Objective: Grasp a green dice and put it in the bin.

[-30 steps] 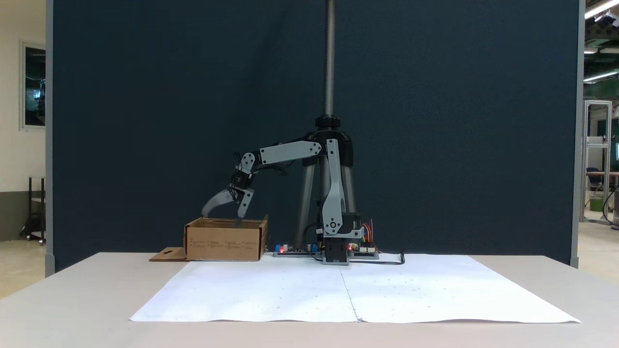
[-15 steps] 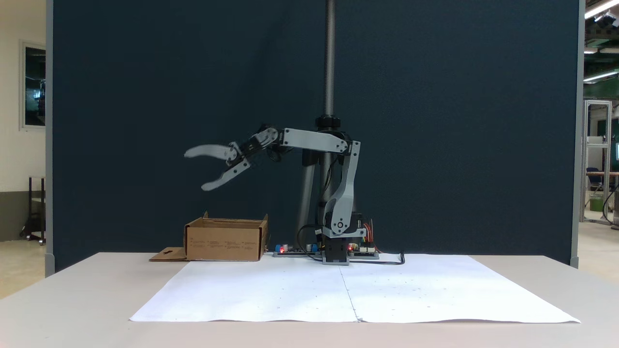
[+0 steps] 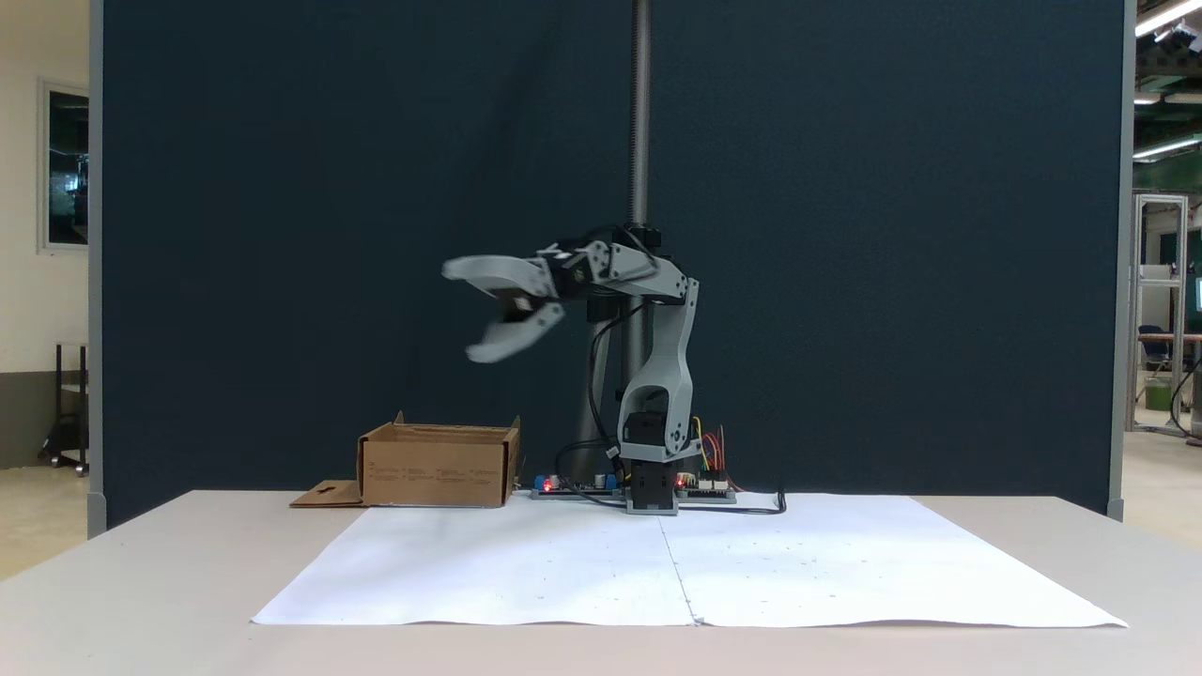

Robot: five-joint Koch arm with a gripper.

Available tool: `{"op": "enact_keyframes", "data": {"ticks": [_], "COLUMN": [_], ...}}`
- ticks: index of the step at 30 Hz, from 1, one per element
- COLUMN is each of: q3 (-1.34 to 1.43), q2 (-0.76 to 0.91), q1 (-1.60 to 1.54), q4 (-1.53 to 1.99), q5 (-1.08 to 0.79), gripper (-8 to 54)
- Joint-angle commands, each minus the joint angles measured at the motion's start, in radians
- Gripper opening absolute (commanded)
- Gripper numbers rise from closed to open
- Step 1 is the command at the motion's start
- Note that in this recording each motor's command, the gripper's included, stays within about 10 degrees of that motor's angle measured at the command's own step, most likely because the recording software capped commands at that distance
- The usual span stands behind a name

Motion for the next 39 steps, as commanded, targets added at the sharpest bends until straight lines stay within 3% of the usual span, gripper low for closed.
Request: {"op": "enact_keyframes", "data": {"ticks": [1, 11, 19, 28, 39], "q3": [0.021, 0.405, 0.750, 1.146, 1.396], "q2": [0.066, 0.311, 0.457, 0.488, 0.540], "q1": [-0.086, -0.459, -0.578, -0.578, -0.545], "q4": [-0.075, -0.279, -0.527, -0.802, -1.167], "q5": [0.080, 0.077, 0.028, -0.052, -0.074], "gripper": [44.2, 44.6, 45.2, 45.0, 44.9]}}
